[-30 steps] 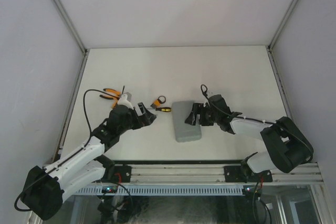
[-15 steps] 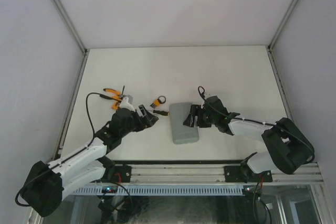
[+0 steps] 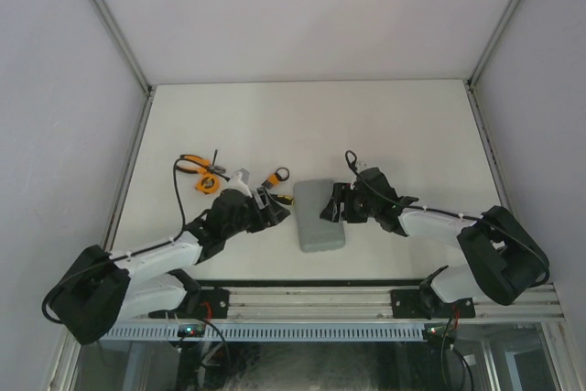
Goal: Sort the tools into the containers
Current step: Open the storage box at the center of the board.
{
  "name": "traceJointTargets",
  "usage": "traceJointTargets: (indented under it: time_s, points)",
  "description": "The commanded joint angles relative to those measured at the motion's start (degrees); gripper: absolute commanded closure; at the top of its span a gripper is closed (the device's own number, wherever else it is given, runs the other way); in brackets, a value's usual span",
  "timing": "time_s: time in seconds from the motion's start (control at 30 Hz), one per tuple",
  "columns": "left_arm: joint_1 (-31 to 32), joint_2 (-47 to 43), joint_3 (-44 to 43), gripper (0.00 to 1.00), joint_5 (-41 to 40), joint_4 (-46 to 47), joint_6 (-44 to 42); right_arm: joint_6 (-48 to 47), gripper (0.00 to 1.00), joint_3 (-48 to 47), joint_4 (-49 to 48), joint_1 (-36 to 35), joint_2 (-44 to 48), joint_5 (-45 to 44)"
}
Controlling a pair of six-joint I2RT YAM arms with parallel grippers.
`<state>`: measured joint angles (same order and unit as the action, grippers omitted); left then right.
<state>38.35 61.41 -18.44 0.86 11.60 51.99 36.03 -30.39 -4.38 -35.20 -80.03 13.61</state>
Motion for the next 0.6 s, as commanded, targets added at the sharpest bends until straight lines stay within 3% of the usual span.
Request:
traceJointTargets:
  time_s: [0.0, 0.27, 0.57]
  points:
    - [1.5, 6.3, 0.7, 0.21, 3.7, 12.4, 4.1, -0.7, 0.36, 2.1, 8.0, -1.1, -1.0, -3.8]
    - [2.1, 16.7, 0.4, 0.20, 6.5, 27.1, 8.3, 1.2, 0.38, 3.4, 6.8, -0.9, -2.0, -3.9]
    - [2.4, 24.2, 1.5, 0.22, 8.8, 34.0, 10.5, 3.4, 0.48, 5.5, 6.0, 1.4, -1.8, -4.0]
